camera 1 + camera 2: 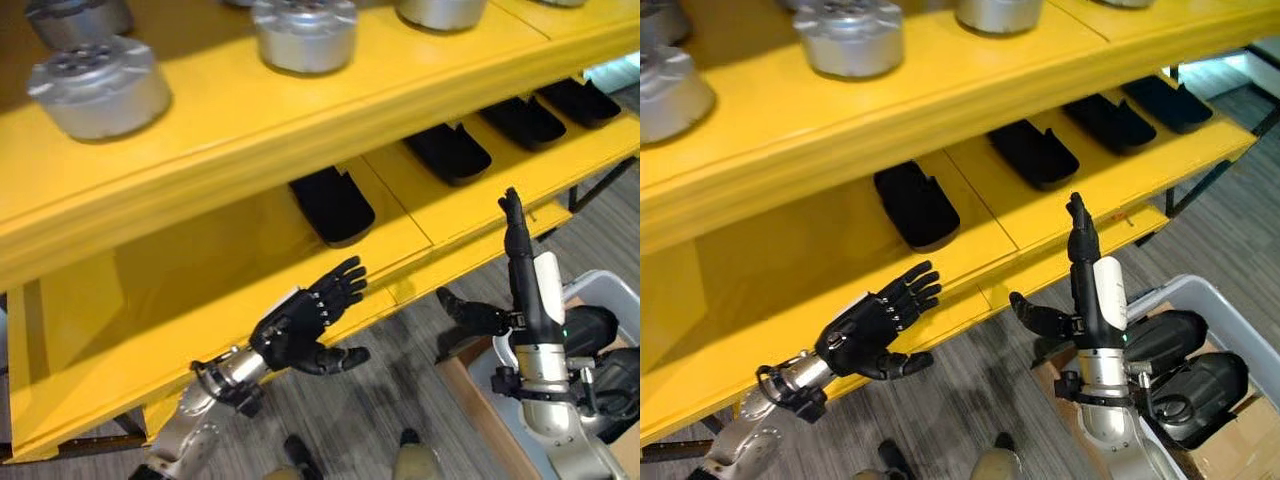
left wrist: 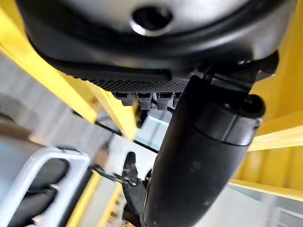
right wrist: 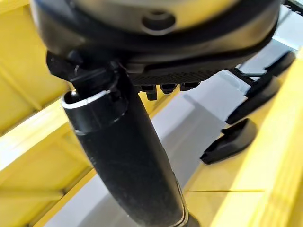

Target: Move parts from the plastic box to the shelf.

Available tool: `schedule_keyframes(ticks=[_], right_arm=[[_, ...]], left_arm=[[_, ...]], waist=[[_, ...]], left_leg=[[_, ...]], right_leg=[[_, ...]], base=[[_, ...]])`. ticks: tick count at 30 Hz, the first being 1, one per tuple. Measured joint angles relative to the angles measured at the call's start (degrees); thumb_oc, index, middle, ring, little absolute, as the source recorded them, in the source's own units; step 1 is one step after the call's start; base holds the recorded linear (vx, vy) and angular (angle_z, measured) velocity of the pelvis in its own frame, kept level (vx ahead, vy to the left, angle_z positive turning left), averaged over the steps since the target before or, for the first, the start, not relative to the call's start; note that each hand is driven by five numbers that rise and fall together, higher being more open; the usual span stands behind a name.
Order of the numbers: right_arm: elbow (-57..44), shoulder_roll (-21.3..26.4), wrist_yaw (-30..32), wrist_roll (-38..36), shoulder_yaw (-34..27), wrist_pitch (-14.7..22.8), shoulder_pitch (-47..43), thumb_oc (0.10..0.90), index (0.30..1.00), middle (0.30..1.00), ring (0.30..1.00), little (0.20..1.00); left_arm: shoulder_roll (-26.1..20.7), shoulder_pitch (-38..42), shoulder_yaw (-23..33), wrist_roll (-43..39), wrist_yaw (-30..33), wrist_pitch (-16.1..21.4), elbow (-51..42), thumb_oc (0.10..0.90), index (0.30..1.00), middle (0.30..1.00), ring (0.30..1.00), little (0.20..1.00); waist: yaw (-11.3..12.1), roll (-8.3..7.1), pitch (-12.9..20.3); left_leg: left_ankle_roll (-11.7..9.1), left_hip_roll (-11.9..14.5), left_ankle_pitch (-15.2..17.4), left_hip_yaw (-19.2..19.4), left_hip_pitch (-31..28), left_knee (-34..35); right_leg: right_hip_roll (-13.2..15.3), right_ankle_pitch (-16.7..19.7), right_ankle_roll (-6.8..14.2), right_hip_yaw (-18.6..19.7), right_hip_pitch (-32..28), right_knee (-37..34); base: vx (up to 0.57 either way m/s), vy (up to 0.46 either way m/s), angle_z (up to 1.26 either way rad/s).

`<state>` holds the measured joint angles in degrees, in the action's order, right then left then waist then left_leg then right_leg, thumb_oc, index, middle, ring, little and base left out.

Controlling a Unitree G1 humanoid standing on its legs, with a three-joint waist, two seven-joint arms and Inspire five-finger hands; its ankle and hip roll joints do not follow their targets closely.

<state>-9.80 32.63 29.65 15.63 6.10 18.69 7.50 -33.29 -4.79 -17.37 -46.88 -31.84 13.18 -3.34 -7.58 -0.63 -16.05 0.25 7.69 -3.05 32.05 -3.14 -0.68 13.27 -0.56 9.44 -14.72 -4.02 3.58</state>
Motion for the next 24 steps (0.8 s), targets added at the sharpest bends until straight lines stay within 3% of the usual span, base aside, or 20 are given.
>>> schedule_keyframes(ticks=[2,5,12,19,20,21,23,24], right_arm=[[0.2,0.1,0.8,-0.1,-0.2,-2.1,-0.5,0.9,1.0,1.0,1.0,1.0],[0.2,0.2,1.1,0.0,-0.3,-4.0,-0.6,0.9,1.0,1.0,1.0,1.0],[4.0,1.5,1.3,-0.1,-1.5,-7.2,2.2,0.9,1.0,1.0,1.0,1.0],[6.7,3.8,0.3,-0.1,-3.0,-8.2,3.8,0.9,1.0,1.0,1.0,1.0],[6.7,3.6,0.0,-0.1,-3.1,-8.2,4.1,0.9,1.0,1.0,1.0,1.0],[6.6,3.6,-0.7,0.0,-3.1,-7.8,4.7,0.9,1.0,1.0,1.0,1.0],[6.6,3.6,-1.0,0.0,-3.0,-7.6,4.6,0.9,1.0,1.0,1.0,1.0],[6.9,3.5,-1.5,0.0,-2.4,-7.5,4.0,0.9,1.0,1.0,1.0,1.0]], left_arm=[[2.5,-0.4,0.2,-0.1,-0.2,-0.1,-0.5,0.9,1.0,1.0,1.0,1.0],[4.5,-0.2,0.1,-0.1,-0.1,-0.2,-2.4,0.9,1.0,1.0,1.0,1.0],[5.4,0.1,-1.0,-0.2,0.4,-0.3,-3.6,0.9,1.0,1.0,1.0,1.0],[7.3,0.9,-1.5,-2.6,2.1,0.0,-2.3,0.9,1.0,1.0,1.0,1.0],[7.9,1.0,-1.3,-3.5,2.7,0.1,-1.7,0.9,1.0,1.0,1.0,1.0],[7.9,0.8,-0.7,-4.7,3.4,0.1,-0.8,0.9,1.0,1.0,1.0,1.0],[7.7,0.8,0.1,-4.6,4.1,0.1,-0.5,0.9,1.0,1.0,1.0,1.0],[7.1,0.5,1.0,-4.6,4.1,0.4,-0.5,0.9,1.0,1.0,1.0,1.0]], waist=[[-0.4,1.37,0.3],[-2.1,2.2,0.8],[-5.4,3.6,1.4],[-7.5,4.61,1.4],[-7.3,4.43,1.4],[-5.9,3.94,1.4],[-4.7,3.41,1.2],[-3.2,2.35,0.8]], left_leg=[[-2.0,2.3,-1.3,0.5,-1.2,0.8],[-4.3,3.6,-3.2,0.5,-2.1,4.1],[-4.6,4.9,-4.8,4.0,-2.7,5.1],[-4.5,6.5,-5.4,5.5,-3.2,4.8],[-4.5,6.8,-5.3,5.0,-3.6,4.3],[-4.4,7.2,-5.4,-1.1,-4.7,2.6],[-4.0,7.2,-5.6,-7.7,-4.9,-0.6],[-3.2,7.2,-5.4,-11.4,-4.7,-4.0]], right_leg=[[-2.9,1.4,-2.0,0.1,-1.6,-3.5],[-5.4,2.4,-3.1,1.0,-1.2,-5.5],[-7.1,4.5,-3.9,4.2,0.5,-7.2],[-8.6,2.4,-5.3,6.9,4.4,-2.0],[-8.9,1.0,-5.4,8.0,5.4,0.1],[-9.3,-0.6,-6.3,11.2,6.8,3.0],[-9.7,-0.7,-6.7,14.7,7.7,4.5],[-9.9,-0.6,-7.4,18.0,8.1,5.7]], base=[[-0.13,-0.297,-0.38],[-0.14,-0.276,-0.29],[-0.16,-0.256,-0.28],[-0.11,-0.275,-0.26],[0.0,-0.256,-0.68],[-0.04,-0.249,-0.91],[-0.04,-0.165,-1.08],[0.02,-0.06,-1.26]])
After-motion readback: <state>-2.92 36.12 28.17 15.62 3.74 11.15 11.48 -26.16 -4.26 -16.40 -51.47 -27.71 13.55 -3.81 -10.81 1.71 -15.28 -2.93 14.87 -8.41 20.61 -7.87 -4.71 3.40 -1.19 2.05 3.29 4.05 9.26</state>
